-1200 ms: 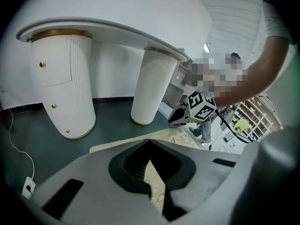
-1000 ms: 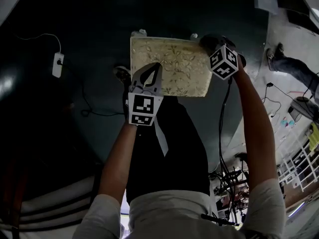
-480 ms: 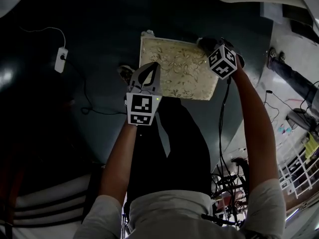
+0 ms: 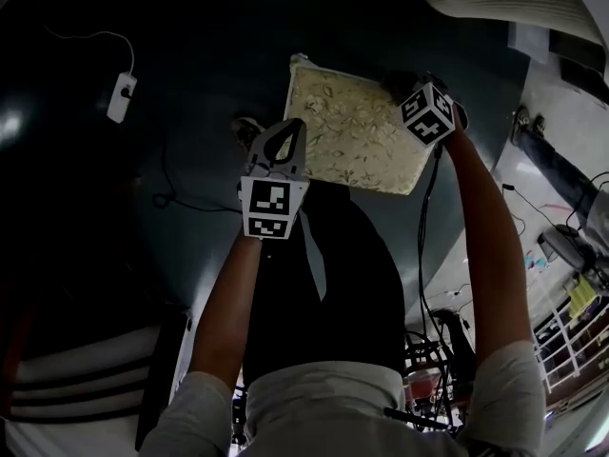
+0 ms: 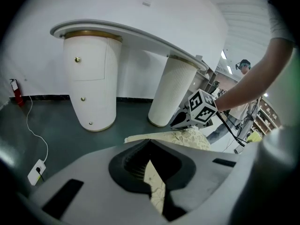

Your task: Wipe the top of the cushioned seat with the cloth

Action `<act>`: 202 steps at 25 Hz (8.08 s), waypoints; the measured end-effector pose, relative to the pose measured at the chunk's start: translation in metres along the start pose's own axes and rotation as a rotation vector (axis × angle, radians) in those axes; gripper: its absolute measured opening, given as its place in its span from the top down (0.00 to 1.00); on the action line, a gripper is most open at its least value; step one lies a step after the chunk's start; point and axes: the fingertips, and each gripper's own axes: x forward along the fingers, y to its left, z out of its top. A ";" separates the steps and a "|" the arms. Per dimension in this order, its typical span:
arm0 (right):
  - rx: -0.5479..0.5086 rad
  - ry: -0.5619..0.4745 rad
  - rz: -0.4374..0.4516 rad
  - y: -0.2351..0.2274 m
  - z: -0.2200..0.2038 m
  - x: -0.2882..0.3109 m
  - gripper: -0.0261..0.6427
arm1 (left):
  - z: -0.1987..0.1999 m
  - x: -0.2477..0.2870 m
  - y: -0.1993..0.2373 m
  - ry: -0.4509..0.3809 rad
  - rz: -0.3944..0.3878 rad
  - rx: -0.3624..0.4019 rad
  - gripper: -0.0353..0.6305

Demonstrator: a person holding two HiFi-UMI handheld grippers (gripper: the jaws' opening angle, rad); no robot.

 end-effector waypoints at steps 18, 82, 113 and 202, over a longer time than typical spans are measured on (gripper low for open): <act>0.052 -0.013 -0.014 0.013 0.055 0.015 0.94 | 0.003 -0.027 0.028 -0.004 -0.022 0.024 0.93; -0.544 0.202 -0.008 0.099 0.191 0.049 0.94 | 0.022 -0.090 0.179 -0.038 -0.062 0.062 0.93; -0.537 0.251 0.096 0.244 0.151 0.025 0.94 | -0.104 -0.187 0.129 -0.063 0.127 -0.120 0.93; 0.887 -0.770 -1.062 0.443 0.164 -0.680 0.94 | 0.110 -0.560 -0.230 -0.500 -0.459 0.384 0.93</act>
